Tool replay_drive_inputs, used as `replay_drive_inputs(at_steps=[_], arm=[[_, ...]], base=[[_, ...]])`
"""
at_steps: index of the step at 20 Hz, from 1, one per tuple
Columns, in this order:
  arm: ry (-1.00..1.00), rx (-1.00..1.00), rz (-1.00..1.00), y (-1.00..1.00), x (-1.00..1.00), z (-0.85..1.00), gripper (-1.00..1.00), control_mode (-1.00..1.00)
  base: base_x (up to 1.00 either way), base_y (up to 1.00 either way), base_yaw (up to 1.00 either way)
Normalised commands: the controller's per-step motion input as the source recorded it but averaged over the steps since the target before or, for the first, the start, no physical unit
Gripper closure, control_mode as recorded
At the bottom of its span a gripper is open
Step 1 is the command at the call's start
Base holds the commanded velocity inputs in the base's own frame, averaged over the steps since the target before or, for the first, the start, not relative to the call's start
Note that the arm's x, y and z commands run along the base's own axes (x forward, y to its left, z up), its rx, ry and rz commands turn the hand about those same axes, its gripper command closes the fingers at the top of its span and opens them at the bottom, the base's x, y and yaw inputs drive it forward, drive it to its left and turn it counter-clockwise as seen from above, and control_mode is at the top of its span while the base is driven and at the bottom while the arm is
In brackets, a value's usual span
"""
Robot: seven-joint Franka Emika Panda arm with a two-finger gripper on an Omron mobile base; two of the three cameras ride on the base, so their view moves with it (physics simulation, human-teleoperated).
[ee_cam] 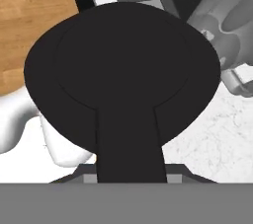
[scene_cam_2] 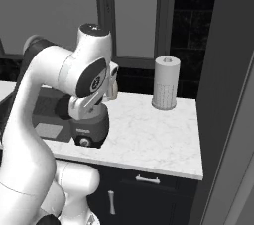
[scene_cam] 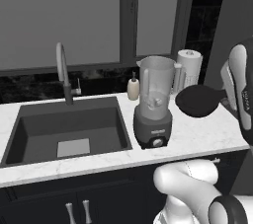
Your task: Close the lid blender by securely placing the lid on top.
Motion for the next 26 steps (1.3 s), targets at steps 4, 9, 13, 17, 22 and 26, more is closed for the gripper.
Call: replay_drive_inputs(at_steps=[4,9,13,17,22,26], arm=[[-0.07,0.00,0.00,0.49,-0.01,0.68,1.00,-1.00],[-0.10,0.00,0.00,0.43,0.00,0.63,1.00,-1.00],[-0.09,0.00,0.00,0.37,0.01,0.48,1.00,-1.00],[-0.03,0.00,0.00,0.24,0.37,0.26,1.00,-1.00],[0.00,0.02,0.00,0.03,0.61,0.17,1.00,-1.00],[0.00,0.03,0.00,0.00,0.61,0.02,1.00,-1.00]], base=[[0.00,0.00,0.00],[0.00,0.00,0.00],[0.00,0.00,0.00],[0.00,0.00,0.00],[0.00,0.00,0.00],[0.00,0.00,0.00]])
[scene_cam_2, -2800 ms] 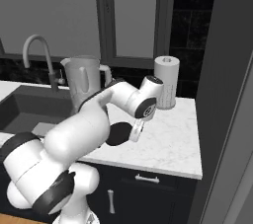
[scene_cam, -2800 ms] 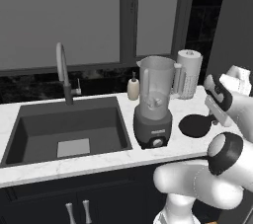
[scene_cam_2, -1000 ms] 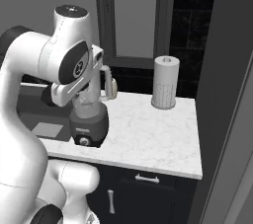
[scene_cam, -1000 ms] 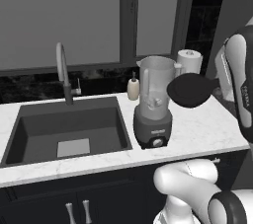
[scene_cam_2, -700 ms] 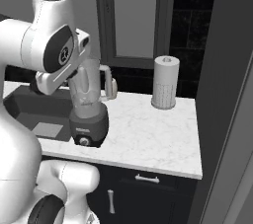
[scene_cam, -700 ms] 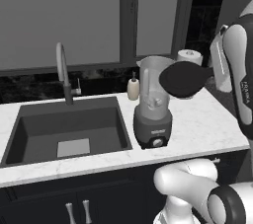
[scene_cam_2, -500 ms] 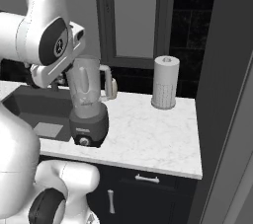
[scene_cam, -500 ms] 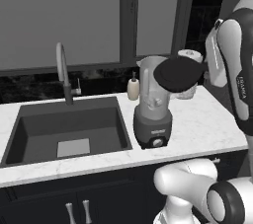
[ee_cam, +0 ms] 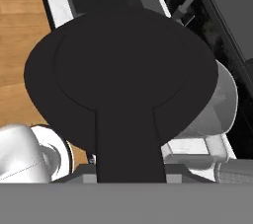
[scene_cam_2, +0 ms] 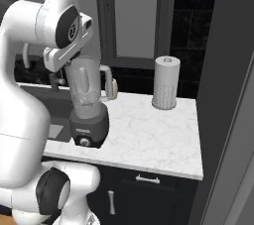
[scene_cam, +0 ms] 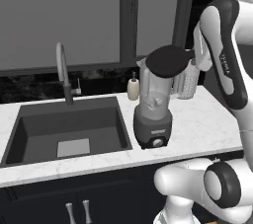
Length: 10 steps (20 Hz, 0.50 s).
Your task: Close the lid blender by securely placing the lid on top.
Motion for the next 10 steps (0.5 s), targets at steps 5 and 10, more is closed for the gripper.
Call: replay_drive_inputs(at_steps=[5,10], arm=[[0.00,0.01,-0.02,0.00,0.56,0.00,1.00,-1.00],[0.00,0.01,-0.02,0.00,0.54,0.00,1.00,-1.00]], base=[[0.00,0.00,0.00],[0.00,0.00,0.00]])
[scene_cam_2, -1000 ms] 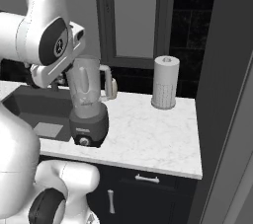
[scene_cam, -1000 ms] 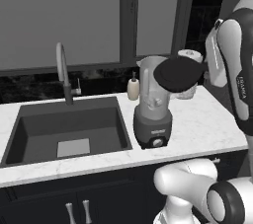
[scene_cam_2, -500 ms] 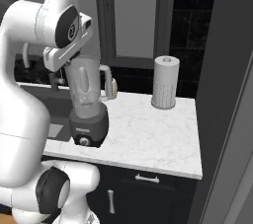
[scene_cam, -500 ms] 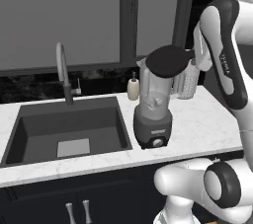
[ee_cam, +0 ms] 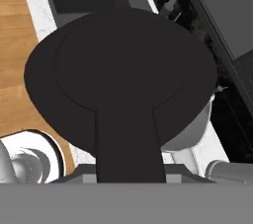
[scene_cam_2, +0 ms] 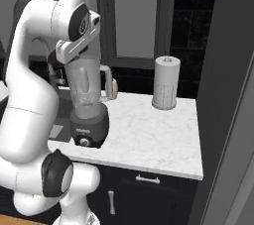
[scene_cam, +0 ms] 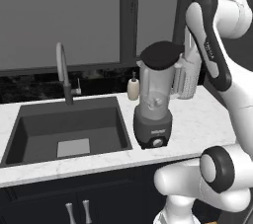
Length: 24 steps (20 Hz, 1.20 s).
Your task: Close the lid blender by securely placing the lid on top.
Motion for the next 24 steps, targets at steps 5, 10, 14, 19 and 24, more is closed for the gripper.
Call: replay_drive_inputs(at_steps=[5,10,14,19,24], arm=[[0.00,0.04,-0.03,-0.10,0.51,0.00,1.00,-1.00],[0.00,0.04,-0.04,-0.09,0.52,0.00,1.00,-1.00],[0.00,0.04,-0.04,-0.03,0.51,0.00,1.00,-1.00],[0.00,0.04,-0.03,0.00,0.48,0.00,1.00,-1.00],[0.00,0.04,-0.01,-0.01,0.23,0.00,1.00,-1.00]], base=[[0.00,0.00,0.00],[0.00,0.00,0.00],[0.00,0.00,0.00],[0.00,0.00,0.00],[0.00,0.00,0.00]])
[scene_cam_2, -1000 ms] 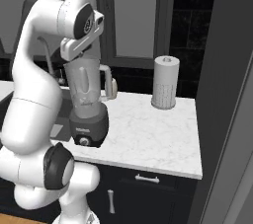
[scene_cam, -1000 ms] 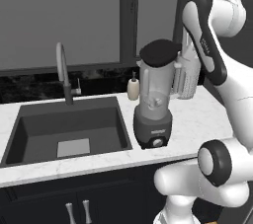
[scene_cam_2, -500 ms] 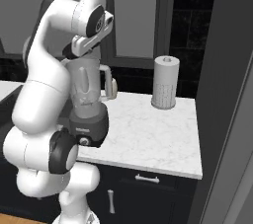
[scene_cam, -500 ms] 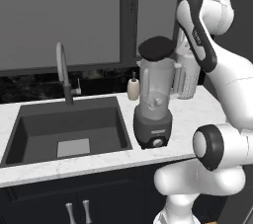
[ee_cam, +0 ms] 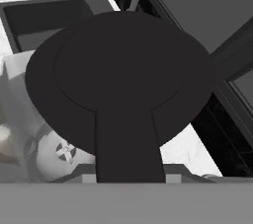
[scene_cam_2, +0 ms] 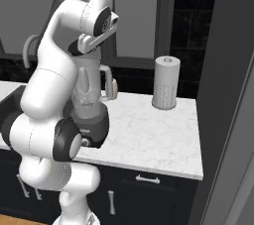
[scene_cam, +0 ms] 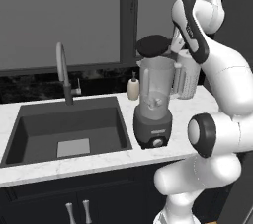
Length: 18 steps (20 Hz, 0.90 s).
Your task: Close the lid blender by securely placing the lid on top.
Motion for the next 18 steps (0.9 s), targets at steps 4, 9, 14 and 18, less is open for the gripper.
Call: replay_drive_inputs(at_steps=[4,9,14,18], arm=[[-0.05,0.01,0.00,0.00,-0.16,0.00,1.00,-1.00],[-0.06,0.00,0.04,0.00,-0.37,0.00,1.00,-1.00],[-0.03,0.00,0.07,0.00,-0.28,0.00,1.00,-1.00],[0.00,0.00,0.08,0.00,-0.08,-0.03,1.00,-1.00]], base=[[0.00,0.00,0.00],[0.00,0.00,0.00],[0.00,0.00,0.00],[0.00,0.00,0.00]])
